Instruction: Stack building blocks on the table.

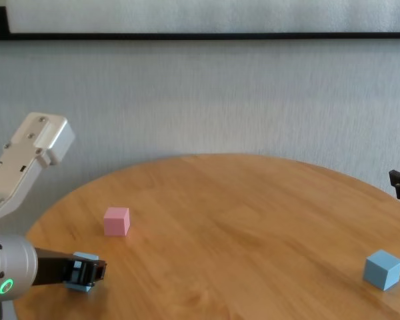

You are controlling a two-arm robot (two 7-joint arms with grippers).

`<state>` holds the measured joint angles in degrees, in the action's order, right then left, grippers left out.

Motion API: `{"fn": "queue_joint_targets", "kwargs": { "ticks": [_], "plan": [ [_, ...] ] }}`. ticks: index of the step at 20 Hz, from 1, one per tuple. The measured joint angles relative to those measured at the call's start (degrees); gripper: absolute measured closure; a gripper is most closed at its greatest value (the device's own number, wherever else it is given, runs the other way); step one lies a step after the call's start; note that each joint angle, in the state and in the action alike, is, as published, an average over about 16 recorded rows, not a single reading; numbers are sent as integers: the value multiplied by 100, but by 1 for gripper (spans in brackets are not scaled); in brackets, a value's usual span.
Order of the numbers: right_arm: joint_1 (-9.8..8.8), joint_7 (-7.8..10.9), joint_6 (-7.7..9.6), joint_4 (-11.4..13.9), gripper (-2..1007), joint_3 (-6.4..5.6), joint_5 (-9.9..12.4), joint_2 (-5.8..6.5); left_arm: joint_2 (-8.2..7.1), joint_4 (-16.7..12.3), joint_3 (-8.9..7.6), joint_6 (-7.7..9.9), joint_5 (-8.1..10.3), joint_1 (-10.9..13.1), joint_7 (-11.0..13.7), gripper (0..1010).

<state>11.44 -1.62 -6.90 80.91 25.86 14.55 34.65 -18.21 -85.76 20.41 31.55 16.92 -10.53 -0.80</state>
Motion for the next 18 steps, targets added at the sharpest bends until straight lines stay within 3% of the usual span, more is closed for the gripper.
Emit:
{"fn": "queue_joint_targets", "kwargs": {
  "ticks": [8,14,18],
  "plan": [
    [0,0,0,0,0,0,0,0,-250,-166,210,-393,-184,-114,596,609],
    [0,0,0,0,0,0,0,0,-498,-246,515,-724,-368,-398,1366,609],
    [0,0,0,0,0,0,0,0,-617,-193,770,-850,-500,-684,1907,609]
  ]
}}
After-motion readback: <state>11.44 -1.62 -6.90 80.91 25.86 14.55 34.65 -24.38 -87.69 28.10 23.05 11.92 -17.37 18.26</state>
